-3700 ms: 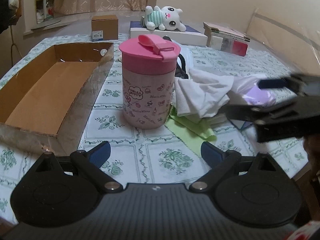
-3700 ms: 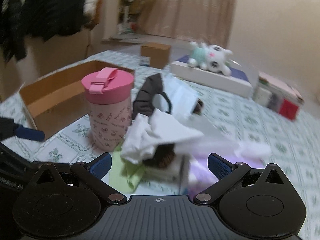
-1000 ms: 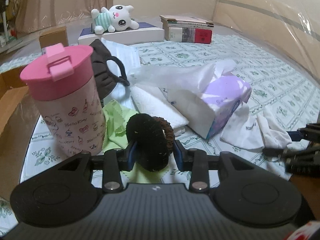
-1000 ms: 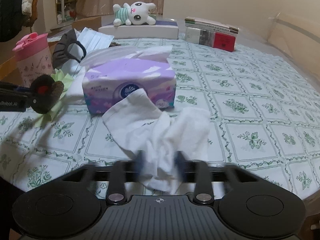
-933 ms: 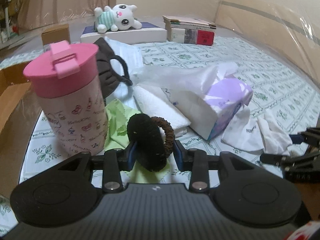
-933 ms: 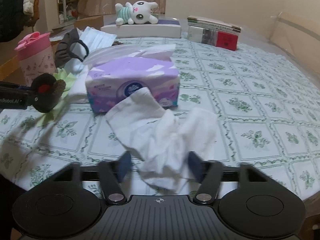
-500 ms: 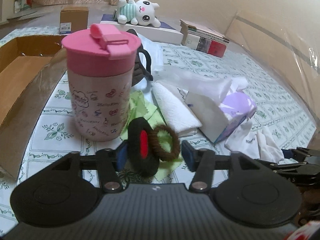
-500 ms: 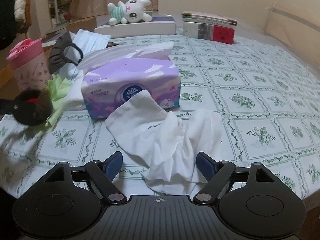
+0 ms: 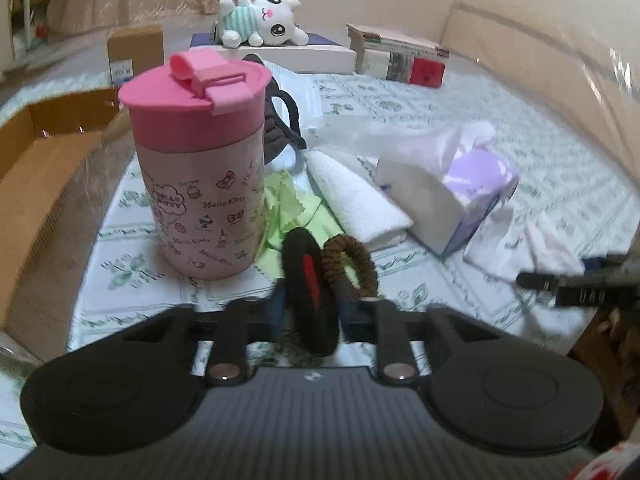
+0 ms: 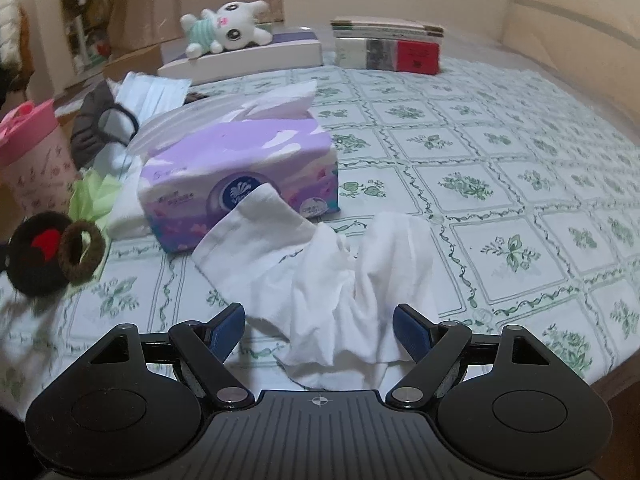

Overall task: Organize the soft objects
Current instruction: 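Grasp the black-and-red hair tie with the left tool while the right tool lifts the socks, then carry both items to the cardboard tray and open both tools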

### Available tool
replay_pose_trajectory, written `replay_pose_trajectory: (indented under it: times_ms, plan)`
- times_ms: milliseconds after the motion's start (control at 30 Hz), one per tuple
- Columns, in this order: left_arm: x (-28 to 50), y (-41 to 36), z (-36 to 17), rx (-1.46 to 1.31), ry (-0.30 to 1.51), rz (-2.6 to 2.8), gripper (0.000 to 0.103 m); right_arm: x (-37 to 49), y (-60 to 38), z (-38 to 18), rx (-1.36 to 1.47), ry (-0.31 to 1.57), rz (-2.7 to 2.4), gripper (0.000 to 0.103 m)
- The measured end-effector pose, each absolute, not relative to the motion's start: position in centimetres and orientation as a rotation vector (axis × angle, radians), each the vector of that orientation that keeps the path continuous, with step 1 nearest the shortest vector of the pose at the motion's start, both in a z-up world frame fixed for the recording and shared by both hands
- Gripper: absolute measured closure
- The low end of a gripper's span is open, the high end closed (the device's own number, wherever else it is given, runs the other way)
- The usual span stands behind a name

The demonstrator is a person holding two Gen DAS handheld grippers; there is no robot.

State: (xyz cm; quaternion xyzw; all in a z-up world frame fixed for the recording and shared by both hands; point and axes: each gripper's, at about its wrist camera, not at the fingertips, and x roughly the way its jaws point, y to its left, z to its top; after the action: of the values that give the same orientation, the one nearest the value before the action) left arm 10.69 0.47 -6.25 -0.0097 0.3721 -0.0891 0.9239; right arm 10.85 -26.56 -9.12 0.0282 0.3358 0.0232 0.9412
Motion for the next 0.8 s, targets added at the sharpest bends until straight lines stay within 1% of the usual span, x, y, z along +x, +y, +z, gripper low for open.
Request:
replay_pose_trajectory:
  times_ms: [133,167,200,267,300,333,467,800]
  plan:
    - [10.1,0.1,-5.7,0.050,0.732,-0.145,0.094,11.8,-26.1,-9.0,0.068,0.666,0.025,0.023]
    - [10.0,0.2,-5.5,0.059,0.725,-0.134,0.094,12.0,-26.0,-9.0,0.056,0.666,0.016,0.027]
    - [9.9,0.3,-5.4,0.063,0.721,-0.125,0.094,12.1,-25.8,-9.0,0.040,0.665,0.009,0.048]
    - [9.8,0.6,-5.0,0.073,0.714,-0.108,0.094,12.0,-25.8,-8.7,0.020,0.658,0.000,0.075]
    - [9.7,0.7,-4.7,0.077,0.709,-0.099,0.094,11.8,-26.0,-8.3,0.028,0.652,0.002,0.082]
    - [9.5,0.9,-4.5,0.075,0.705,-0.094,0.094,11.5,-26.2,-8.1,0.033,0.644,0.005,0.085]
    - [8.9,1.4,-3.1,0.064,0.680,-0.086,0.094,9.6,-26.9,-6.4,0.041,0.575,-0.006,0.088]
    - [6.1,2.2,0.4,0.031,0.611,-0.081,0.094,5.0,-27.7,-1.7,0.093,0.467,0.006,0.088]
